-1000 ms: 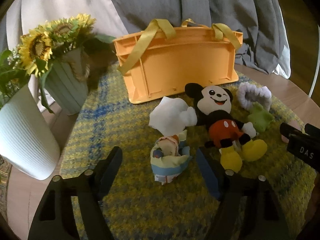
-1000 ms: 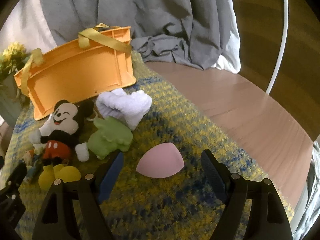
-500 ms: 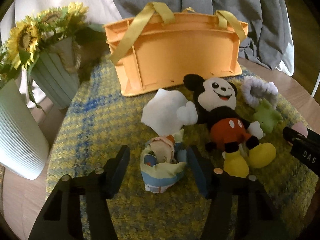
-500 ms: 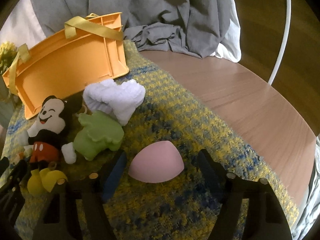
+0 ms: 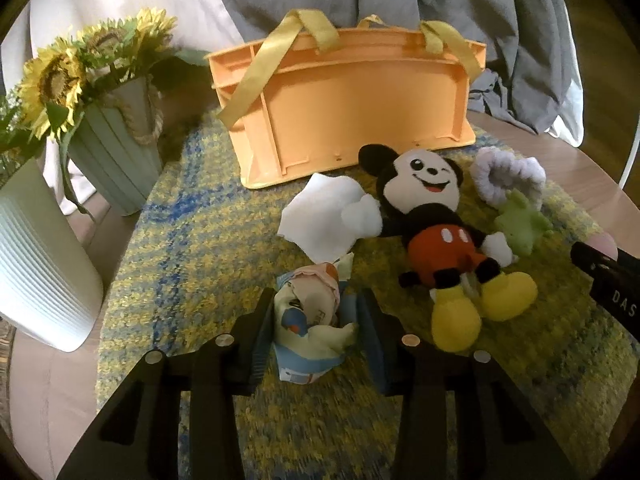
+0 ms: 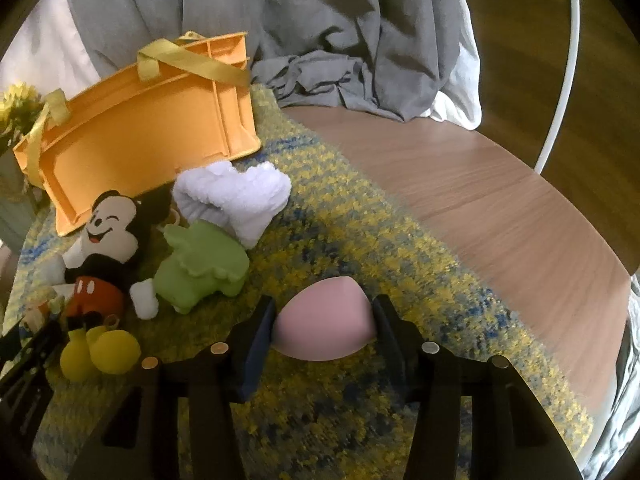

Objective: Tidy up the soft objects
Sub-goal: 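Grasp the small doll with the left gripper while the right gripper grasps the pink sponge, then carry the doll and pink sponge up over the orange crate with both grippers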

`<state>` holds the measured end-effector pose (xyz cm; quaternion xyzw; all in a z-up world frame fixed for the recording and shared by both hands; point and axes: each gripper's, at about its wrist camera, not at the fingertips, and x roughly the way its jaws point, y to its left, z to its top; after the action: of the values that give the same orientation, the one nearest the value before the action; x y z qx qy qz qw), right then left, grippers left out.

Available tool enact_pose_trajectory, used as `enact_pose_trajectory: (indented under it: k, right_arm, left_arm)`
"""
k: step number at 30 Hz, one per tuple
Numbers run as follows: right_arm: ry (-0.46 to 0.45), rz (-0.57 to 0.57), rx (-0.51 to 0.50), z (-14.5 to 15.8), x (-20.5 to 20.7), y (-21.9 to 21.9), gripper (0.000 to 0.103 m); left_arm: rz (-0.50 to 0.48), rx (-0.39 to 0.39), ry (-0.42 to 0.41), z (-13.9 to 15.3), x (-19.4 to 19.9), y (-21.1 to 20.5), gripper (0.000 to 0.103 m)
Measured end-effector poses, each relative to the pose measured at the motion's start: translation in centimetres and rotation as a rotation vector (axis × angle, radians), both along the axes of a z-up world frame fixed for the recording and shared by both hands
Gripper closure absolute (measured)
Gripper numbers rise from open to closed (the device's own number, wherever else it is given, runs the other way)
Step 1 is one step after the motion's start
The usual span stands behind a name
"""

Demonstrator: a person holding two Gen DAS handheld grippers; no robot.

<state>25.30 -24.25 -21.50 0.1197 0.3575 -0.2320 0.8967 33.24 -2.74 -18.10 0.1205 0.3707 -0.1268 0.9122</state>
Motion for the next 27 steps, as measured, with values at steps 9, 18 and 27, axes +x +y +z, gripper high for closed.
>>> enact_pose_trajectory:
  k: [9, 18, 27]
  right_arm:
    - [-0.042, 0.053, 0.002, 1.6, -1.1, 0.4, 0.052]
    - [-0.078, 0.108, 0.006, 3.9, -2.1, 0.5, 0.052]
    - [-0.123, 0.176, 0.021, 6.7, -2.7, 0.6, 0.052]
  left_arm:
    - [0.011, -0.005, -0.042, 2.2, -1.8, 0.3, 0.063]
    - [0.025, -0.018, -0.086, 4.7, -3.5, 0.3, 0.063]
    - [0.056, -0.074, -0.161, 8.4, -4.8, 0.5, 0.063]
